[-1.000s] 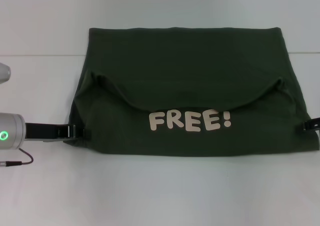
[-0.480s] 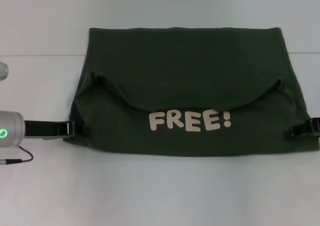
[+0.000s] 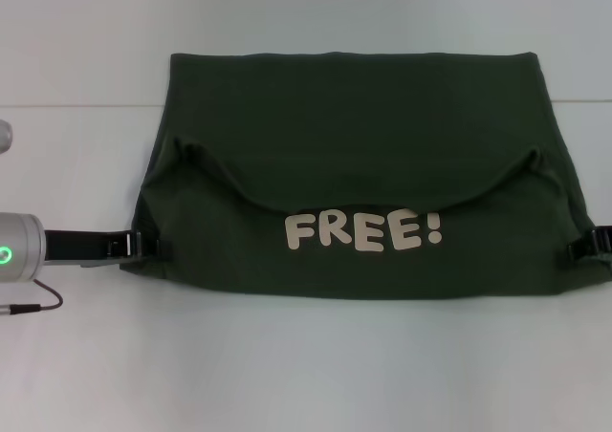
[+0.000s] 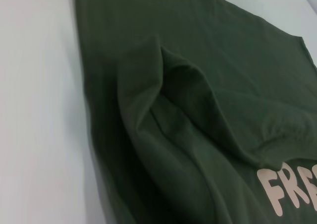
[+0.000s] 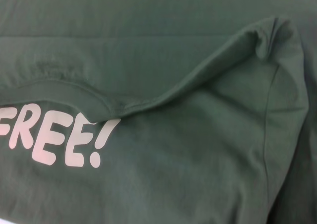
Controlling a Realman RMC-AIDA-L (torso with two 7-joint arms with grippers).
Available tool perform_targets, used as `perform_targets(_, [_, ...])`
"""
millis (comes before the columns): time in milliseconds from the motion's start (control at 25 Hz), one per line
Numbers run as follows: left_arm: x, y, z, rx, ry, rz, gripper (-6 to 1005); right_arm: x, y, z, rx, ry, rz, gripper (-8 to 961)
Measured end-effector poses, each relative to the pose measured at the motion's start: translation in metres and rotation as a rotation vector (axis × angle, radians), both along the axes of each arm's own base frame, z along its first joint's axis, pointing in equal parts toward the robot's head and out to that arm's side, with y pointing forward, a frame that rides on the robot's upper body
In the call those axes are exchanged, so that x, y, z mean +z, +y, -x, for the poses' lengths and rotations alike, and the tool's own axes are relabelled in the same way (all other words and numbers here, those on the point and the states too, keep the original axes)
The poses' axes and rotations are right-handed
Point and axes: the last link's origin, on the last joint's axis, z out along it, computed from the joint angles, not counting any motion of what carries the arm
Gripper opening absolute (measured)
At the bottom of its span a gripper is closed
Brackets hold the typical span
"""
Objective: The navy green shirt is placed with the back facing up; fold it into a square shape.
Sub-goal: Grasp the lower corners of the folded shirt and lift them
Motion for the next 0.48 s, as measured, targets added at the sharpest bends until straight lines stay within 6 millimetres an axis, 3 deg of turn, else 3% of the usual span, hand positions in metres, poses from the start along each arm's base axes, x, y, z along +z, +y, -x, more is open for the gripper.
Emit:
perform_targets(280, [0.001,-0.006,-0.004,0.004,-0.046,0.042,34,0.002,-0.004,-0.001,0.008,0.007,0.025,119])
perform_targets(480, [0.011,-0.025,-0.005,-0.004,-0.114,0.139,33,0.002,-0.029,0.0,0.025,0.077,0.153,37])
